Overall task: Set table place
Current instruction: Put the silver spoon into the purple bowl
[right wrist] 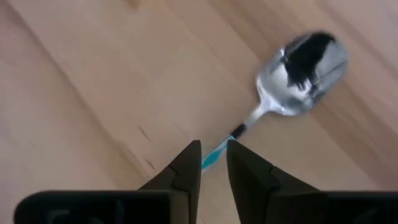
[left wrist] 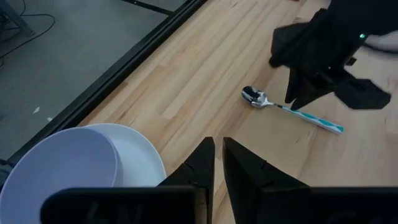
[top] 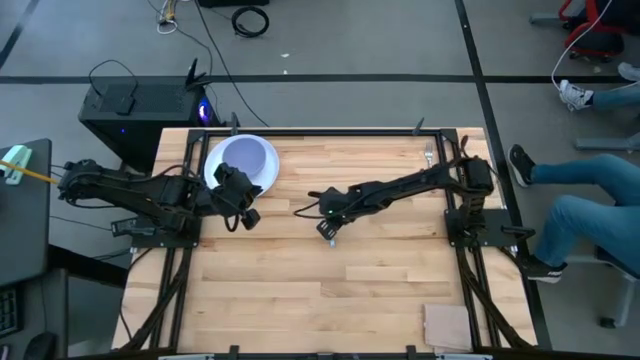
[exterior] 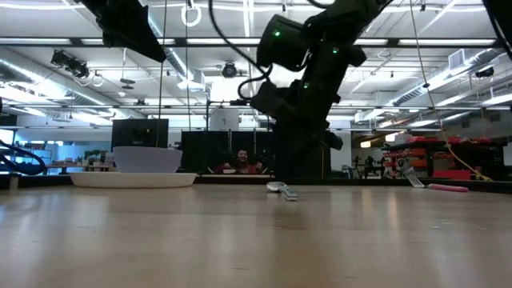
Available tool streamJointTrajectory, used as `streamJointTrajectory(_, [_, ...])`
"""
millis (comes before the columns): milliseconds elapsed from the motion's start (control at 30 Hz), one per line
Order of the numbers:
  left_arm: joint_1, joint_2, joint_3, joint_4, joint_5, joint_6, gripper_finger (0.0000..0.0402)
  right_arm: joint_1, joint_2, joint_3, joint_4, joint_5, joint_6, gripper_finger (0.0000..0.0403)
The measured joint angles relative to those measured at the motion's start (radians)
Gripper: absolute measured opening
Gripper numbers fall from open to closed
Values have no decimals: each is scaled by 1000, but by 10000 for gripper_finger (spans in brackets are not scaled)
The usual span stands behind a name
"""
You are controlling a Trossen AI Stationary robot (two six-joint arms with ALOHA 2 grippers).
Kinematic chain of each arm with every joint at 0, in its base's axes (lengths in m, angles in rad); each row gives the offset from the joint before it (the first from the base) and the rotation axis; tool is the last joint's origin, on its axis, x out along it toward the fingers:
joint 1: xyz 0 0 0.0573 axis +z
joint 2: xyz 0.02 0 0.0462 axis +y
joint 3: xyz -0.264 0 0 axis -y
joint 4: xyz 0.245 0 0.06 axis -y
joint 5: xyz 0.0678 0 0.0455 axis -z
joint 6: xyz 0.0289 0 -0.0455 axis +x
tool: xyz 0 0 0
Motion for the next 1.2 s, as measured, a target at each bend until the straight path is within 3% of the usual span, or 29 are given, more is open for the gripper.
streamJointTrajectory(133, [0, 0, 0, 0, 0, 0, 37, 0, 34, 56, -98, 2, 30, 84])
streamJointTrajectory(1200, [0, 0, 0, 0, 0, 1, 24, 0, 98, 85, -105, -8, 94, 84])
